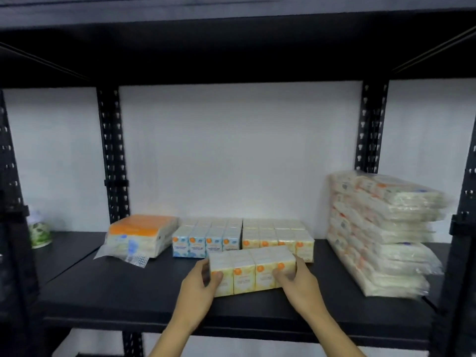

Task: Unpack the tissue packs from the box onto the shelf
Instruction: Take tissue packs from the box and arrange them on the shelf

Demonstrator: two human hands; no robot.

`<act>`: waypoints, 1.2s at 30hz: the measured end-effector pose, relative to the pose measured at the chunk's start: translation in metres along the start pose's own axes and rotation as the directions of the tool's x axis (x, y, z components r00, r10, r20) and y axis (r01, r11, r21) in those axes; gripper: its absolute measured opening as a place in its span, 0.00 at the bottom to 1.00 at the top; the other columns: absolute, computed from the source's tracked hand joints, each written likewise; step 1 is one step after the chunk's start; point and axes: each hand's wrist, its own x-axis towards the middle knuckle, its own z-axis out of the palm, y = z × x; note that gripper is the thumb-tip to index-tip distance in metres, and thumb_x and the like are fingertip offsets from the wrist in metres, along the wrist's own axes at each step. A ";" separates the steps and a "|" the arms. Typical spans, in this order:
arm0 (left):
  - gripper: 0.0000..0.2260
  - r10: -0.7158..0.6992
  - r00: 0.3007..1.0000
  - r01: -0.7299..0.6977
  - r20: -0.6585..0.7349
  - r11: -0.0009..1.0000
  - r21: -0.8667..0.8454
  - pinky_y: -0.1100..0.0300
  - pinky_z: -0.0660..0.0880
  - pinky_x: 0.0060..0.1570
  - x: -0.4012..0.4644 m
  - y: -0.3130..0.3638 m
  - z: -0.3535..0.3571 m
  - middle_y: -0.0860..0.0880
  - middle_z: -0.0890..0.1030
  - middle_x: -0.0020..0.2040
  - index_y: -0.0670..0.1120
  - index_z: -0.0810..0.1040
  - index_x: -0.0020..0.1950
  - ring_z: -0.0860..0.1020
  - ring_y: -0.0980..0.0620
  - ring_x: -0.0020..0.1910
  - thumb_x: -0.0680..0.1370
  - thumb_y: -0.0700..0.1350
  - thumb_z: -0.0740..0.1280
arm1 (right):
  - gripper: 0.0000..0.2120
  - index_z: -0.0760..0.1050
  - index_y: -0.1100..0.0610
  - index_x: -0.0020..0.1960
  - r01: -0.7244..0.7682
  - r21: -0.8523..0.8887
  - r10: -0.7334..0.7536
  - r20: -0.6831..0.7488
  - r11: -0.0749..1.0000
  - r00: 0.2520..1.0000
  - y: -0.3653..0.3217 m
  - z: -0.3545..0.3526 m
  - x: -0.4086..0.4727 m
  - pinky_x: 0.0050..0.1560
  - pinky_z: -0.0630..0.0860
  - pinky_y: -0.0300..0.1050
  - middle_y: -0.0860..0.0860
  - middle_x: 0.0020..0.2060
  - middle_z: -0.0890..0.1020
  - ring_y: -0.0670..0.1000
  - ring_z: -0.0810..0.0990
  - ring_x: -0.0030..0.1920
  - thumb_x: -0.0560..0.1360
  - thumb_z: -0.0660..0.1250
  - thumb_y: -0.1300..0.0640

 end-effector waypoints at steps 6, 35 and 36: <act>0.18 0.039 0.999 -0.038 0.001 0.996 -0.078 0.70 0.75 0.47 0.006 0.008 0.016 0.58 0.80 0.54 0.51 0.72 0.67 0.79 0.59 0.54 0.78 0.44 0.69 | 0.27 0.68 0.52 0.72 -0.002 0.019 0.004 -0.132 1.000 0.991 0.006 -0.009 0.003 0.41 0.72 0.31 0.42 0.51 0.80 0.38 0.78 0.47 0.75 0.71 0.50; 0.22 0.064 0.995 -0.054 0.080 0.991 -0.125 0.75 0.74 0.42 0.054 -0.005 0.076 0.58 0.77 0.57 0.51 0.68 0.74 0.77 0.62 0.54 0.80 0.45 0.67 | 0.23 0.71 0.51 0.68 0.044 0.012 -0.040 -0.264 0.999 0.964 0.049 -0.037 0.035 0.41 0.71 0.31 0.45 0.53 0.81 0.42 0.78 0.50 0.76 0.71 0.48; 0.22 0.067 0.994 -0.057 0.083 0.991 -0.125 0.77 0.73 0.41 0.053 -0.005 0.075 0.59 0.77 0.56 0.51 0.68 0.74 0.76 0.63 0.52 0.80 0.44 0.66 | 0.23 0.71 0.51 0.68 0.044 0.013 -0.039 -0.265 0.999 0.963 0.049 -0.038 0.035 0.41 0.71 0.31 0.45 0.53 0.81 0.43 0.79 0.50 0.76 0.71 0.49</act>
